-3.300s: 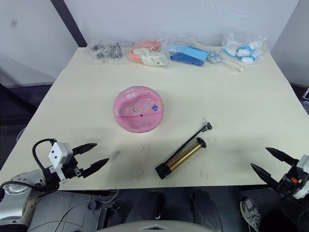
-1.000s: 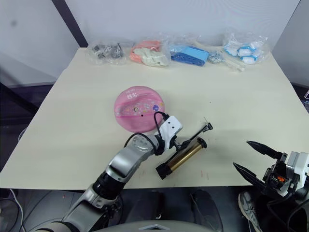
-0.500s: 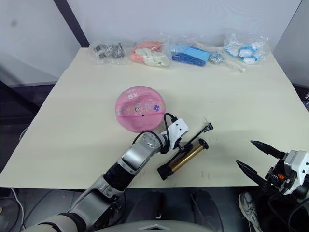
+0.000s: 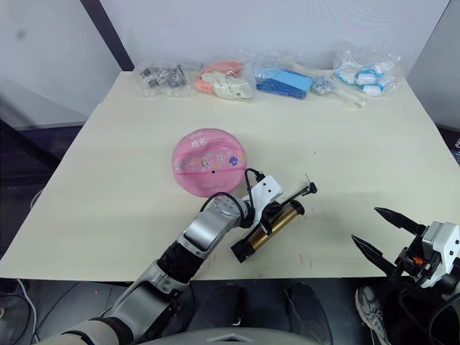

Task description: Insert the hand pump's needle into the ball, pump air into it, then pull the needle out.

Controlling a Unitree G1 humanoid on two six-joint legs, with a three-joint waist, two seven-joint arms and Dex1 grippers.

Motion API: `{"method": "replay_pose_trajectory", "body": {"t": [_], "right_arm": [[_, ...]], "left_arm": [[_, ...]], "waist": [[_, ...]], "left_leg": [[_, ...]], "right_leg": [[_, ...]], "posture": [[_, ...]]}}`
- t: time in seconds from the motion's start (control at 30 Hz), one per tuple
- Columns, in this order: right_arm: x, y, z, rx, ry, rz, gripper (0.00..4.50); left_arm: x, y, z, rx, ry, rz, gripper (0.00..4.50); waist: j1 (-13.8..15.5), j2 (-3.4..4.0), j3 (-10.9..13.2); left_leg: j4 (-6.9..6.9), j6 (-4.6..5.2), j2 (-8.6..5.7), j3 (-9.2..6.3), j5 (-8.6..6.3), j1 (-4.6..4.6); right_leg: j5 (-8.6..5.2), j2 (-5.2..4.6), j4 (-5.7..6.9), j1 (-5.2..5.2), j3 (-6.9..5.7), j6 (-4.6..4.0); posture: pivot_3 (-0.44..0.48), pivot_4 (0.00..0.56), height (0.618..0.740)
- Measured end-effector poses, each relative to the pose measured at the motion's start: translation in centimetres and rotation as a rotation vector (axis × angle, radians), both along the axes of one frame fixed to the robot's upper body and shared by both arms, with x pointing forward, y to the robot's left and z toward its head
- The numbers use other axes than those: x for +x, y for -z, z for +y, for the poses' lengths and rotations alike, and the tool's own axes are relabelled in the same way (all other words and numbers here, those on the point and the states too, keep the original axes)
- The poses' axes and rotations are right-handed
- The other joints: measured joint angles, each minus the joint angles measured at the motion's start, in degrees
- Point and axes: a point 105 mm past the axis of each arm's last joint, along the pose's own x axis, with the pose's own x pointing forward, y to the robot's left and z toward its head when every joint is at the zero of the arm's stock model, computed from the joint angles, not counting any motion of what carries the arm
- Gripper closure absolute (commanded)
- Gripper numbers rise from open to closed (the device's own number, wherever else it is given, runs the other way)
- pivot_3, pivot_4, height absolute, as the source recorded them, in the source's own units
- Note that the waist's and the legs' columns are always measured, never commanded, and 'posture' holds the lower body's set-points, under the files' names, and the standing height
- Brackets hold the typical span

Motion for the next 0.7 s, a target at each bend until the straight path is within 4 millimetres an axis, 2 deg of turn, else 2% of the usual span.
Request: {"method": "replay_pose_trajectory", "body": {"t": [0.2, 0.47, 0.7], "right_arm": [[0.1, -0.1, 0.0, 0.017, 0.023, -0.007, 0.00], [1.0, -0.9, 1.3, 0.211, 0.150, 0.072, 0.00], [2.7, -2.4, 2.8, 0.427, 0.217, 0.182, 0.00]], "left_arm": [[-0.6, -0.2, -0.6, -0.056, 0.070, 0.003, 4.42], [-1.5, -4.6, -1.4, -0.334, 0.196, -0.102, 4.42], [-1.8, -5.6, -1.2, -0.400, 0.244, -0.165, 4.42]], "waist": [[-0.04, 0.00, 0.01], [-0.04, 0.02, 0.01], [-0.18, 0.00, 0.01]], "left_leg": [[-0.01, 0.00, 0.02, -0.01, 0.00, -0.02], [0.00, 0.00, 0.22, 0.02, 0.00, -0.03], [0.00, 0.01, 0.18, 0.00, 0.00, -0.05]], "right_leg": [[0.00, 0.00, 0.00, -0.02, 0.00, 0.00], [0.00, -0.01, 0.00, -0.02, 0.04, -0.01], [0.00, 0.02, 0.00, -0.03, 0.01, -0.01]], "posture": [[0.000, 0.150, 0.740], [0.000, 0.150, 0.740], [0.000, 0.150, 0.740]]}}
